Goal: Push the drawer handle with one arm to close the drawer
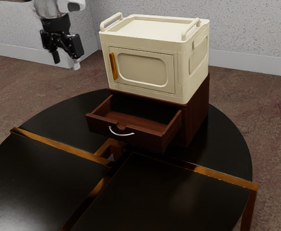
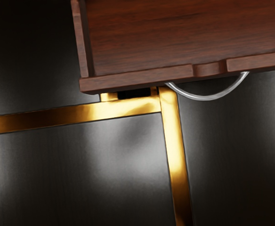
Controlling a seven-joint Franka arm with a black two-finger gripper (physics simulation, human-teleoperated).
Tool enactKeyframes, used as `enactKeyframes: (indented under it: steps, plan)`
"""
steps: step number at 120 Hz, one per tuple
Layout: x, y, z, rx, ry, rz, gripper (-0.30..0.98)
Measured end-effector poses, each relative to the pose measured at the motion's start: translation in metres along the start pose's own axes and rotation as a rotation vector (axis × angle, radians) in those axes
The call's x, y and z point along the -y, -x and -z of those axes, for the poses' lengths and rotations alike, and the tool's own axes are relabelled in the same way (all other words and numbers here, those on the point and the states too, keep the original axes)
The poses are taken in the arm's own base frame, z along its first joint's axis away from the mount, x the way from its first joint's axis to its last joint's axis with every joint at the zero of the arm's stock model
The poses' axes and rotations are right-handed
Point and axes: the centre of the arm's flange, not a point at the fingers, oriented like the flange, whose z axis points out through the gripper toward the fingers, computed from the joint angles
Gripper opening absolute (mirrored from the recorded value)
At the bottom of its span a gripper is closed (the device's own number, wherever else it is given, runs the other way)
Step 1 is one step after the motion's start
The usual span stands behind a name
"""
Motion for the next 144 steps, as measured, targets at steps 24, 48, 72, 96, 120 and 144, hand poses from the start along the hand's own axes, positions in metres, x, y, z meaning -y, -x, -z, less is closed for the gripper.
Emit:
enactKeyframes:
  steps: [24, 48, 72, 96, 120, 144]
  plan:
    - [0.004, -0.008, -0.002, -0.019, 0.0, 0.029, 0.69]
    - [-0.034, 0.04, 0.112, -0.173, 0.005, 0.067, 0.69]
    - [-0.098, 0.064, 0.099, -0.044, 0.015, 0.109, 0.69]
    - [-0.115, 0.195, -0.043, 0.105, -0.125, 0.24, 0.69]
    - [-0.086, 0.226, -0.127, 0.044, -0.074, 0.339, 0.69]
    - [-0.085, 0.196, -0.165, -0.019, -0.056, 0.313, 0.52]
